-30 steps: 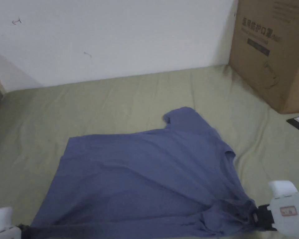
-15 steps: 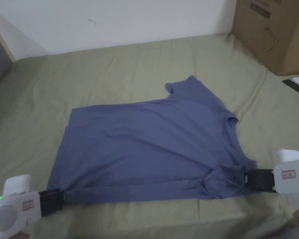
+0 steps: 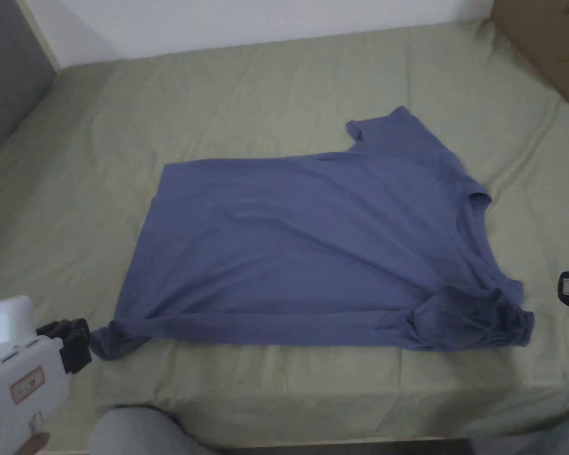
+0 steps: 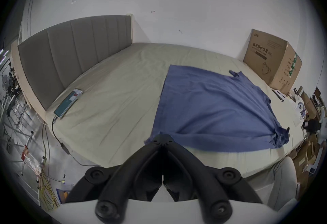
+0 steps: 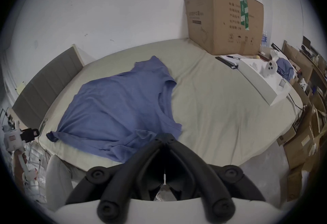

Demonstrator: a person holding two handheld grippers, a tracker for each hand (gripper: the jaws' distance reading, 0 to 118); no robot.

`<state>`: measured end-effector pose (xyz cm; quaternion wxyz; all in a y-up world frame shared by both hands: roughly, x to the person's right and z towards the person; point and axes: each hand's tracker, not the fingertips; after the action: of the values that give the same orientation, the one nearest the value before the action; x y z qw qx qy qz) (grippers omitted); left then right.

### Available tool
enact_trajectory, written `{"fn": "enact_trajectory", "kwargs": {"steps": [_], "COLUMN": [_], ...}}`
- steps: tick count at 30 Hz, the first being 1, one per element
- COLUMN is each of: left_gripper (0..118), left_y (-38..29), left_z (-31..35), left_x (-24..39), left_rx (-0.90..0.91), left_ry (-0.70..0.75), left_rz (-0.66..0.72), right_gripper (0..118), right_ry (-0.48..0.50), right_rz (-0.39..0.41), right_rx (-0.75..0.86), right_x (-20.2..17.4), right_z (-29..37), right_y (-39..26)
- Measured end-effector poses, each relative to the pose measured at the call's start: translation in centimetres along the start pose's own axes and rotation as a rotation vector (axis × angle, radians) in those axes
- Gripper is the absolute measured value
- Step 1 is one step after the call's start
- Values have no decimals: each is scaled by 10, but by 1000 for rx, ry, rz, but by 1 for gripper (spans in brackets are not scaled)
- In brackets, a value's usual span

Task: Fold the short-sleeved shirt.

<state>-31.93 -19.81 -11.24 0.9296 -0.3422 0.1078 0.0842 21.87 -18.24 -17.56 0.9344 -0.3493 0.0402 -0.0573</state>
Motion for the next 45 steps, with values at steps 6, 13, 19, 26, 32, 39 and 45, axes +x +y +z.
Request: {"fn": "enact_trajectory", "kwargs": {"steps": [6, 13, 19, 26, 32, 39, 45], "left_gripper": [11, 98, 1, 1, 1, 1, 1], "left_y": [-6, 4, -8, -1, 4, 2, 35], "left_z": [-22, -84, -103, -102, -111, -115, -109], "left_x": [-21, -33, -22, -34, -55, -47, -44], "left_rx": [-13, -166, -222, -205, -191, -212, -154], "left_ry": [-1, -49, 14, -15, -25, -6, -23], "left_rz": [41, 127, 23, 58, 101, 52, 52], "right_gripper": [0, 0, 5, 112, 70, 10, 10], "right_ry": [8, 22, 1, -7, -37, -18, -3], "right_rz": [97, 40, 22, 41, 144, 155, 76], "right_rx": [-62, -148, -206, -224, -221, -222, -158], "right_x": [-24, -17, 1, 8, -7, -11, 1], "right_z": [-12, -41, -53, -73, -98, -103, -79], "right_y": [-13, -34, -53, -52, -36, -31, 11]}}
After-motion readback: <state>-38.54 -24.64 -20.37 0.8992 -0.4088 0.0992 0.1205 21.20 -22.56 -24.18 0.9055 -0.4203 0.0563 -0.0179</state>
